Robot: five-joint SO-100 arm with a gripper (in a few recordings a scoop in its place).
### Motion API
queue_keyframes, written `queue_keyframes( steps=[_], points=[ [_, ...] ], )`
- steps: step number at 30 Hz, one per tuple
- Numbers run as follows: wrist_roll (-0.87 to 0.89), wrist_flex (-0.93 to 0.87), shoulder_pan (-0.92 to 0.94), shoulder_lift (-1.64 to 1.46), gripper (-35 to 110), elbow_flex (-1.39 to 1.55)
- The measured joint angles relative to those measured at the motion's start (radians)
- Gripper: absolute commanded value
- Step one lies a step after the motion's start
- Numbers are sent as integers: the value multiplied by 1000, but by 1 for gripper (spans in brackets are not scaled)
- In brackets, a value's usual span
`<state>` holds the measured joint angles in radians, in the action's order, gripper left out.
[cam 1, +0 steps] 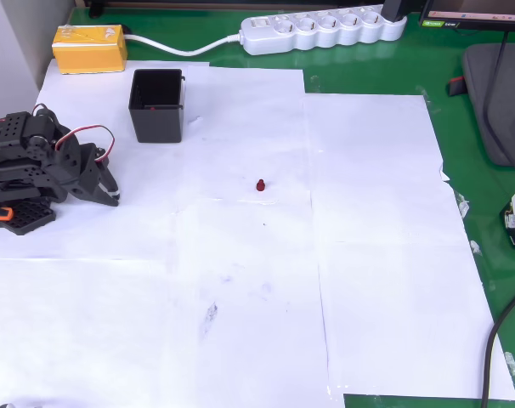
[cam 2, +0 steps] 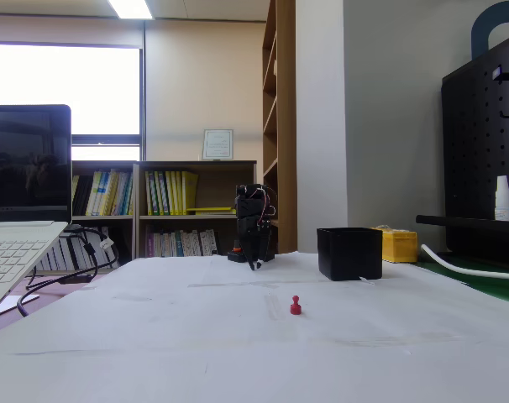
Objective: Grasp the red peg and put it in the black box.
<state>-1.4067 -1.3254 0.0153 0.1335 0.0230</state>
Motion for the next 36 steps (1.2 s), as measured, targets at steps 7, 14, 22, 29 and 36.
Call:
queue_keyframes(
  steps=[7, 14, 22, 29, 36],
  points=[
    [-37, 0, -3, 0, 0, 0],
    [-32, 15, -41, -9, 0, 0],
    [-37, 348, -20, -150, 0, 0],
    [-83, 781, 17, -511, 0, 0],
    [-124, 1328, 46, -934, 0, 5]
  ],
)
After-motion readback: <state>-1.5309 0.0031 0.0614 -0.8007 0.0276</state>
